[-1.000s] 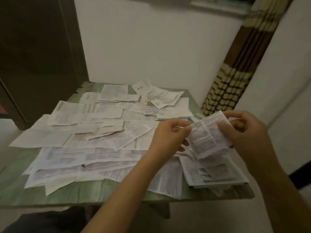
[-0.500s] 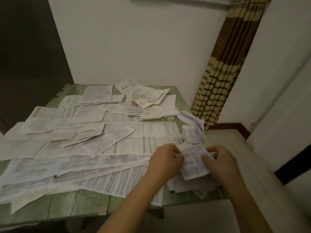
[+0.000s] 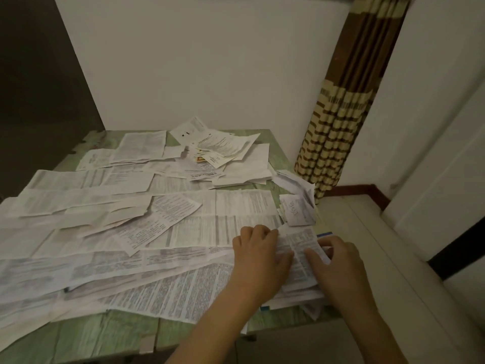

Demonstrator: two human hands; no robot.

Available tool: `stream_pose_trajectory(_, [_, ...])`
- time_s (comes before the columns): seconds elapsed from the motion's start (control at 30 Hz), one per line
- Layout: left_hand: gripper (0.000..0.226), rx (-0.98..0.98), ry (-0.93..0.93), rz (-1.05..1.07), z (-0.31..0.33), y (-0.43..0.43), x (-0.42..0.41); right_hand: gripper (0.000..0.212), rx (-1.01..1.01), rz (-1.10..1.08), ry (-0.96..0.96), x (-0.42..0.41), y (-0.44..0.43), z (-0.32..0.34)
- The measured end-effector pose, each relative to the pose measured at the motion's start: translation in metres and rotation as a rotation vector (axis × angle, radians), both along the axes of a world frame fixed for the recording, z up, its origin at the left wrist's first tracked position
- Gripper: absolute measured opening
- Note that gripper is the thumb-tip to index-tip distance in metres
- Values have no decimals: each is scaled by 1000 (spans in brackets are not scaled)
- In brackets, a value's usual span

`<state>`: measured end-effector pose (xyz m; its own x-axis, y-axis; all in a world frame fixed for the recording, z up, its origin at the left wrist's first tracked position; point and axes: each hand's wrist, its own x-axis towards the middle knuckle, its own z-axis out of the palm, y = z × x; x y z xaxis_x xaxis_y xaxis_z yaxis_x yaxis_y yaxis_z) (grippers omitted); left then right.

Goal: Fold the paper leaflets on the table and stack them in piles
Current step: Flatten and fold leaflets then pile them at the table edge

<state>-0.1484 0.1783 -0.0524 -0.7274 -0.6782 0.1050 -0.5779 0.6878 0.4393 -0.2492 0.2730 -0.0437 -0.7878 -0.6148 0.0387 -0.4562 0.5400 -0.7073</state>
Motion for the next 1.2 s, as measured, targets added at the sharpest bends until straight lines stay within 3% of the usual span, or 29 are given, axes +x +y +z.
stream_pose_trajectory(0.33, [28,-71,213,-6,1,13,2,13,-151,46,-83,-6,14,-9])
stream_pose_trajectory(0.43, [22,-34,288,9,1,15,8,15,-113,42,-55,-5,13,-9])
stream_pose_trajectory(0.6, [26,86,190,43,1,21,13,17,-80,55,-73,-6,12,-13])
stream_pose_trajectory(0.7, [23,249,173,86,7,22,13,10,-96,64,-112,-7,9,-15])
stream_pose_trajectory(0.77, [28,347,188,112,10,19,14,21,-95,34,-92,-8,5,-15])
stream_pose_trajectory(0.9, [31,679,396,192,20,5,33,23,10,20,10,-10,-1,-11])
stream_pose_trajectory(1.07, [19,1045,705,474,30,-4,54,34,156,24,116,-3,-7,-4])
stream_pose_trajectory(1.2, [16,1142,785,550,35,0,49,29,145,-13,111,2,-7,-1])
